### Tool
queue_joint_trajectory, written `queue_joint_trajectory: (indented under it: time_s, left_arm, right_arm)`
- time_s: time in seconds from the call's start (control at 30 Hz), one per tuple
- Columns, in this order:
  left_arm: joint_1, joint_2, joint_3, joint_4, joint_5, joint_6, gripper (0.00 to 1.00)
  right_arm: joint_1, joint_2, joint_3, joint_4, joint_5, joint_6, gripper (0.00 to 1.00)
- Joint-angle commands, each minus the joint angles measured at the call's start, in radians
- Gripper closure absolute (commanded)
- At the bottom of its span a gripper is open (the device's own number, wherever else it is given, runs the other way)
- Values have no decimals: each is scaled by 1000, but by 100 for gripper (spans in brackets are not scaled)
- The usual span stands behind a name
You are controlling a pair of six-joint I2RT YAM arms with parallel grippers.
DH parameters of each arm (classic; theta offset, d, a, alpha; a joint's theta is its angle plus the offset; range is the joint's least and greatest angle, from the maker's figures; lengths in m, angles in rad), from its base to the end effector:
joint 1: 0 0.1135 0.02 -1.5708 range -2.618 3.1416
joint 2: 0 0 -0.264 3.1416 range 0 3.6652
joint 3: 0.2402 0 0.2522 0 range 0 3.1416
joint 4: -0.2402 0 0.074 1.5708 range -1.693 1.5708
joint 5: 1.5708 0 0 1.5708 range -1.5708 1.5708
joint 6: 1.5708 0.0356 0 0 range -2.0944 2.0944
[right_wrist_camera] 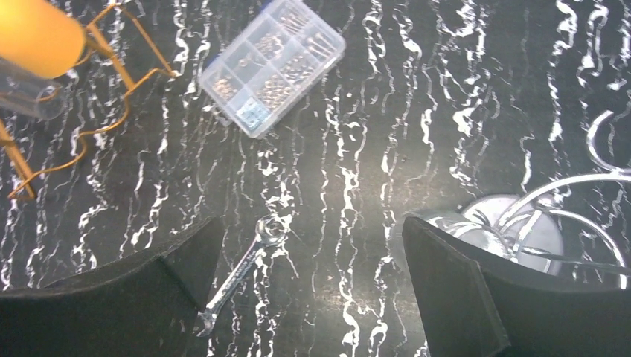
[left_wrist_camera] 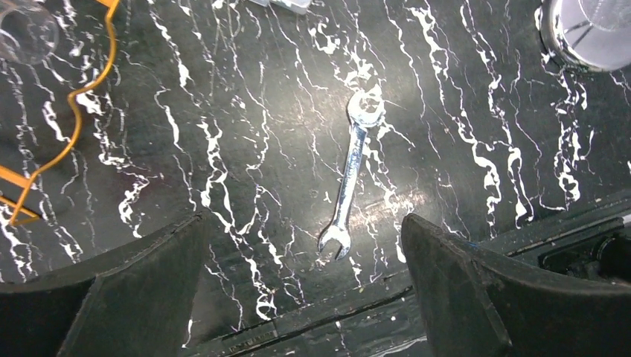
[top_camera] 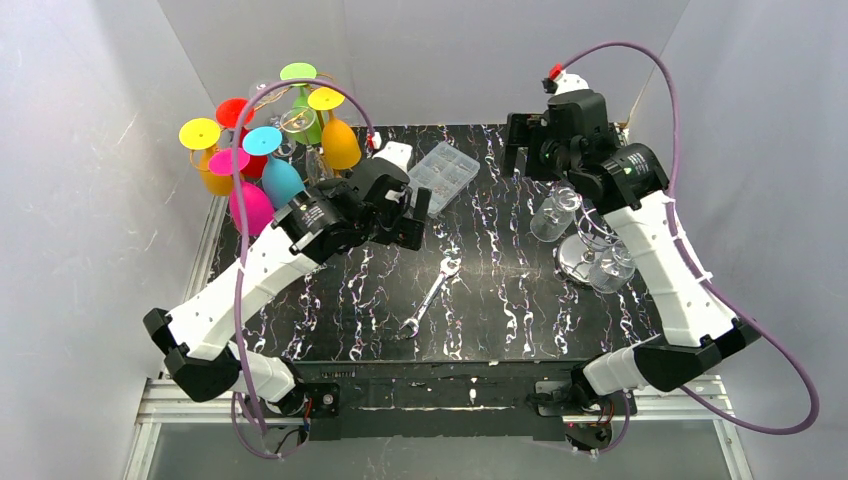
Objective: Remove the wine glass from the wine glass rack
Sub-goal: Pick up the wine glass from the wine rack.
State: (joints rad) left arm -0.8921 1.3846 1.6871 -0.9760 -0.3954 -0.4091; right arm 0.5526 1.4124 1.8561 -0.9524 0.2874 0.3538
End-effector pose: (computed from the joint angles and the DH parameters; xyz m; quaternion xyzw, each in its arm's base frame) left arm 0.1806 -0.2020 0.4365 0.1286 0.8782 -0.1168 0.4456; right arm 0.2337 0.1322 0.4809 -0.0125 0.8564 0.1084 0.5047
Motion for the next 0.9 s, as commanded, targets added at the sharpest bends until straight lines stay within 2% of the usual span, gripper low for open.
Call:
queue_joint_trajectory:
  time_s: [0.0,0.2,0.43,0.63,0.87]
  left_arm:
    - [3,-3,-37,67,61,-28,1]
    - [4,14,-63,111,111,-26,1]
    - [3,34,-50,137,145,-13,1]
    - [4,43,-39,147,156,4,1]
    - [4,42,-33,149,156,12,1]
  right_arm:
    - [-41,-27,15,-47,48,-17,0]
    - [-46,-48,26,-178,198,-4,0]
    - [-46,-120,-49,-285,256,48,0]
    - [-61,-106,-111,-272,237,60,11]
    - [-148,-76,-161,-209,103,31,14]
